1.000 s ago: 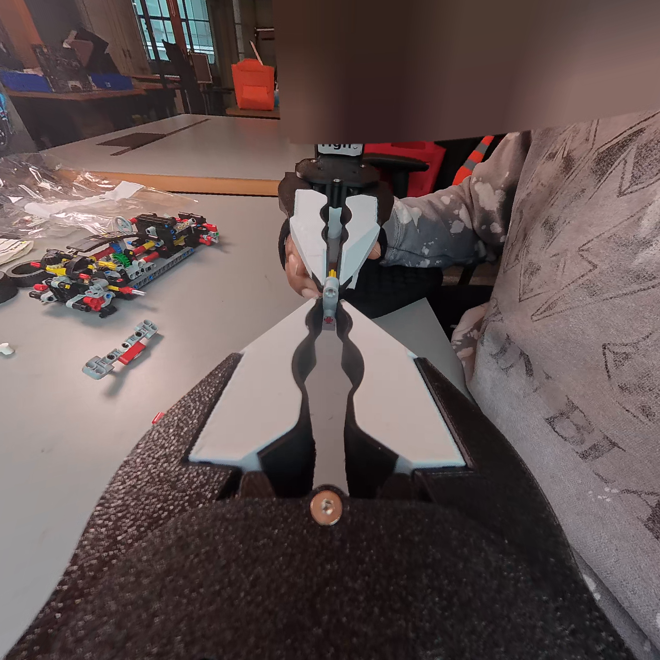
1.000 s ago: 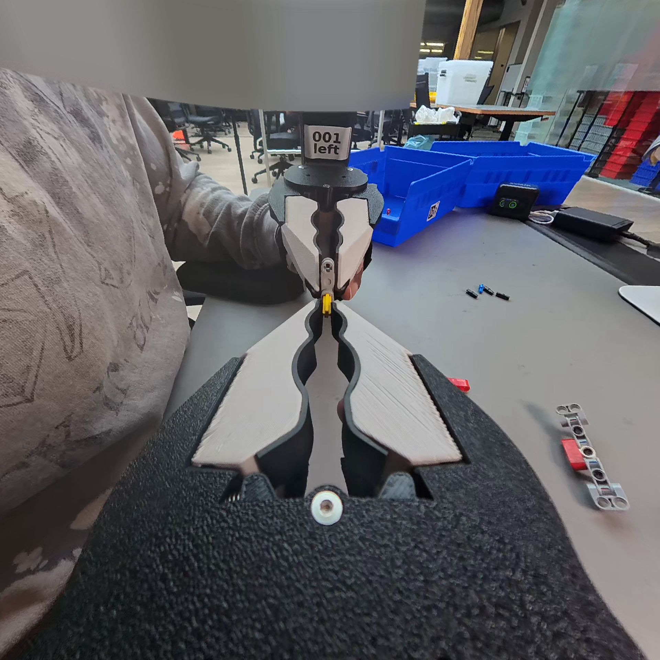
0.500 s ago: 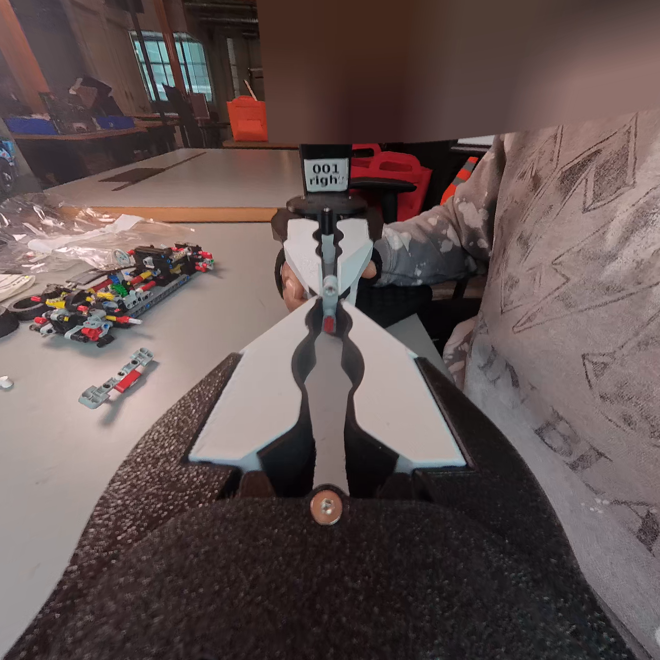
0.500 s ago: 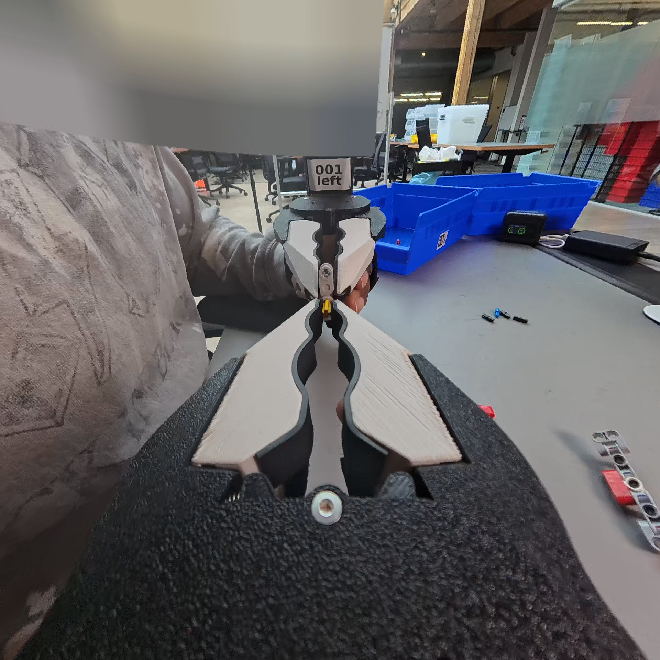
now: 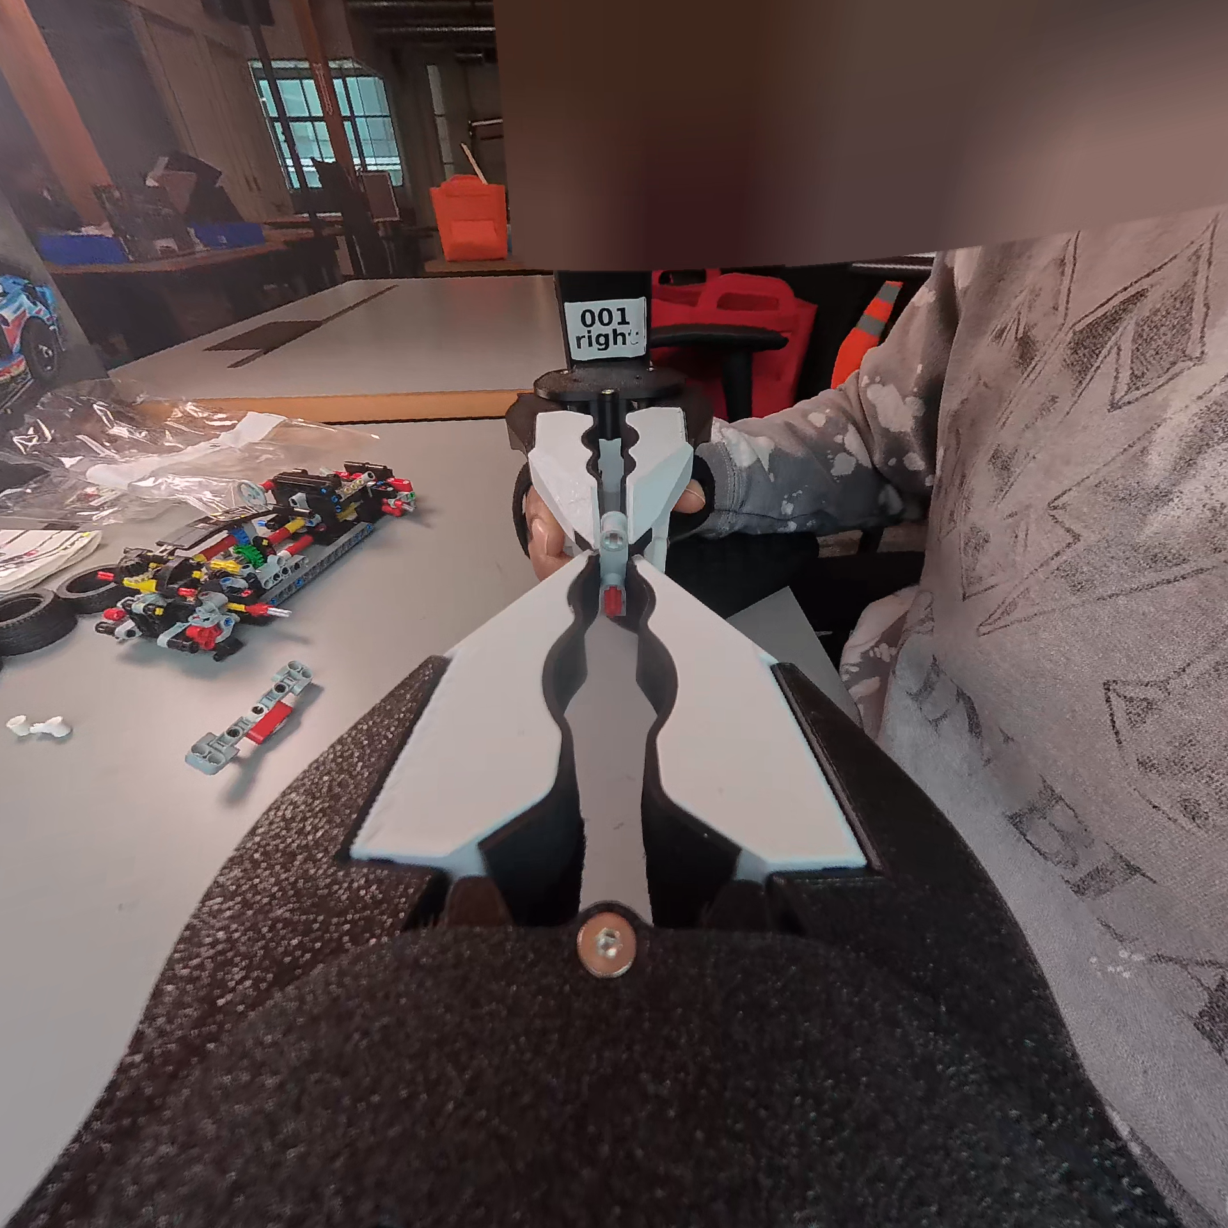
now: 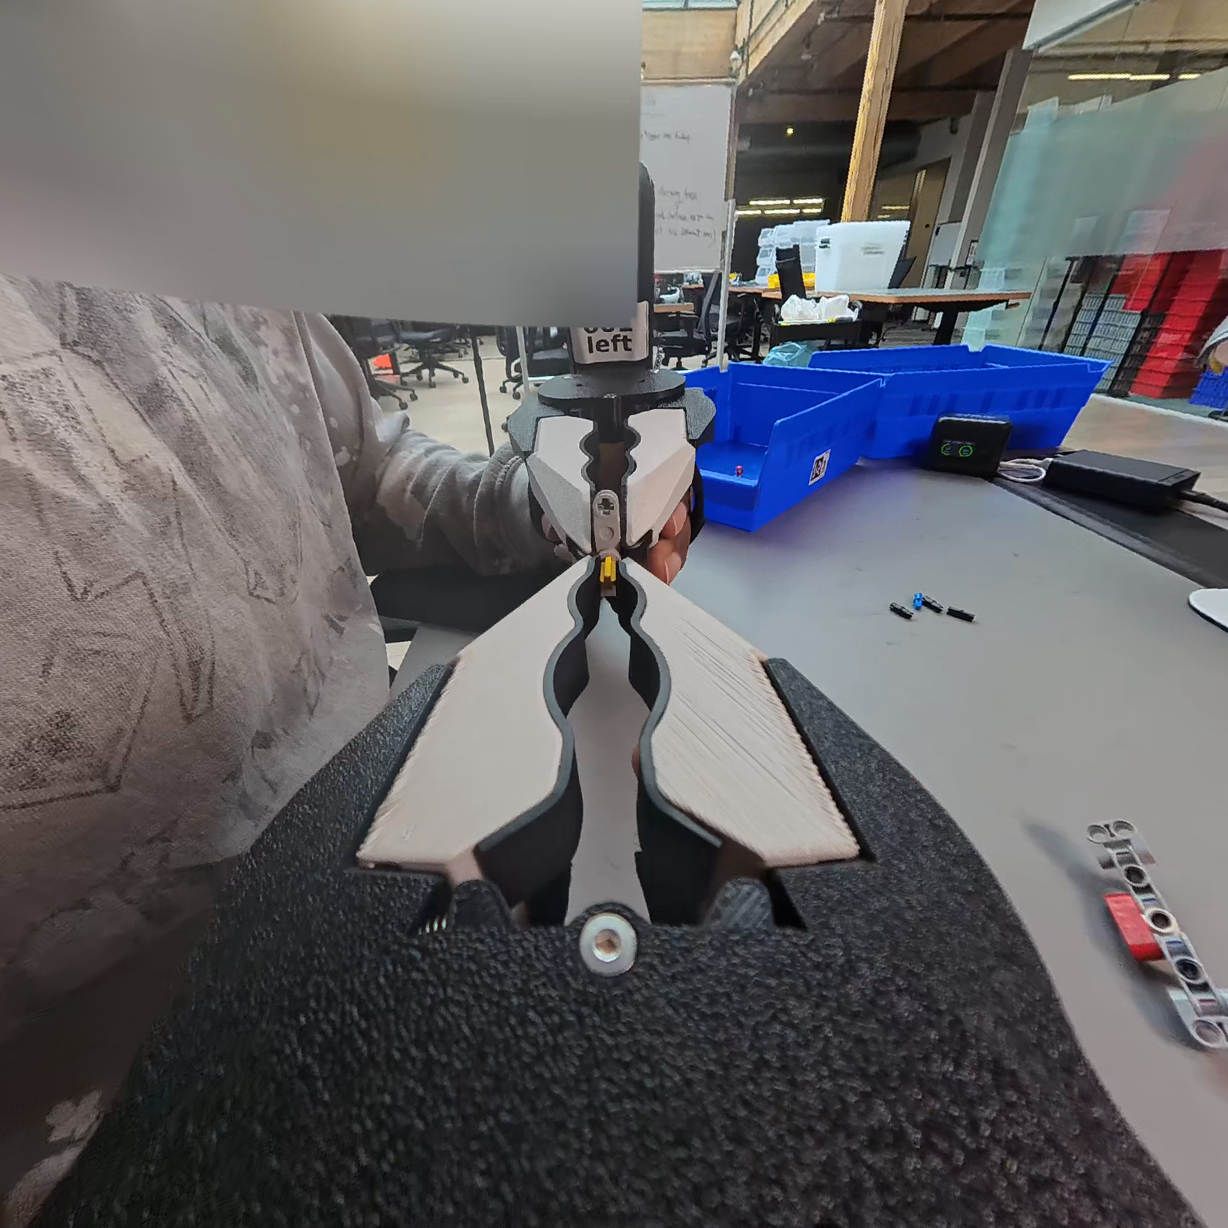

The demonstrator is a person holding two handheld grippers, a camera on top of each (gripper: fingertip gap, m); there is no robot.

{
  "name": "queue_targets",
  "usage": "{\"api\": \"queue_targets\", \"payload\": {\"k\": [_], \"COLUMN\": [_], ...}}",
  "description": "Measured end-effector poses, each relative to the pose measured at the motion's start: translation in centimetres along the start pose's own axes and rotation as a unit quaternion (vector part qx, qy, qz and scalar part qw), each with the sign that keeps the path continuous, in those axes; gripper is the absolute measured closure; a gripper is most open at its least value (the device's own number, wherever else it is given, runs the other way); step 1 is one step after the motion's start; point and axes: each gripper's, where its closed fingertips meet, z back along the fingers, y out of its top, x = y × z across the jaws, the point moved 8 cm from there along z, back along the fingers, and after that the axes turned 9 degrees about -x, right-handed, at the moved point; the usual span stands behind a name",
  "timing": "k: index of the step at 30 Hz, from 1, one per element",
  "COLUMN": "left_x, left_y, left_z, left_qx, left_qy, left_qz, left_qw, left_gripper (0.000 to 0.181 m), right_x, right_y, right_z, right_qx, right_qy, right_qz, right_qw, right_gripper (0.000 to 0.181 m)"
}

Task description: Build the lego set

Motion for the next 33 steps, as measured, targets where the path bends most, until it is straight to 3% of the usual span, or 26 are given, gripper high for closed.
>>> {"api": "queue_targets", "payload": {"k": [5,8,12,16,18,21,26,30,33], "left_x": [-0.5,-1.6,-1.7,-1.9,-1.8,-2.0,-3.0,-3.2,-2.7], "left_y": [-0.4,-0.8,-2.1,-2.8,-3.0,-3.1,-3.5,-2.8,-1.9], "left_z": [0.7,2.7,0.4,-0.3,-0.3,-0.2,0.0,0.4,0.4], "left_qx": [-0.021,-0.041,-0.116,-0.153,-0.156,-0.149,-0.131,-0.075,-0.035], "left_qy": [0.027,0.07,0.093,0.119,0.123,0.123,0.13,0.095,0.06], "left_qz": [-0.01,-0.012,-0.029,-0.04,-0.039,-0.025,0.017,0.062,0.072], "left_qw": [0.999,0.997,0.988,0.98,0.979,0.981,0.983,0.991,0.995], "left_gripper": [0.176,0.176,0.175,0.175,0.175,0.175,0.175,0.175,0.175], "right_x": [0.5,1.9,2.8,4.9,5.7,5.6,5.7,4.6,3.2], "right_y": [0.0,-0.4,-2.9,-5.9,-7.5,-7.3,-6.4,-2.4,-1.0], "right_z": [1.4,4.1,1.4,-0.6,-1.2,-1.6,-0.6,0.0,-1.3], "right_qx": [-0.024,-0.045,-0.171,-0.356,-0.414,-0.404,-0.36,-0.198,-0.139], "right_qy": [-0.003,-0.067,-0.095,-0.139,-0.139,-0.124,-0.122,-0.082,-0.033], "right_qz": [0.018,0.026,0.051,0.139,0.16,0.145,0.095,0.03,0.021], "right_qw": [1.0,0.996,0.979,0.914,0.885,0.895,0.92,0.976,0.99], "right_gripper": [0.18,0.18,0.18,0.179,0.179,0.176,0.142,0.151,0.157]}}
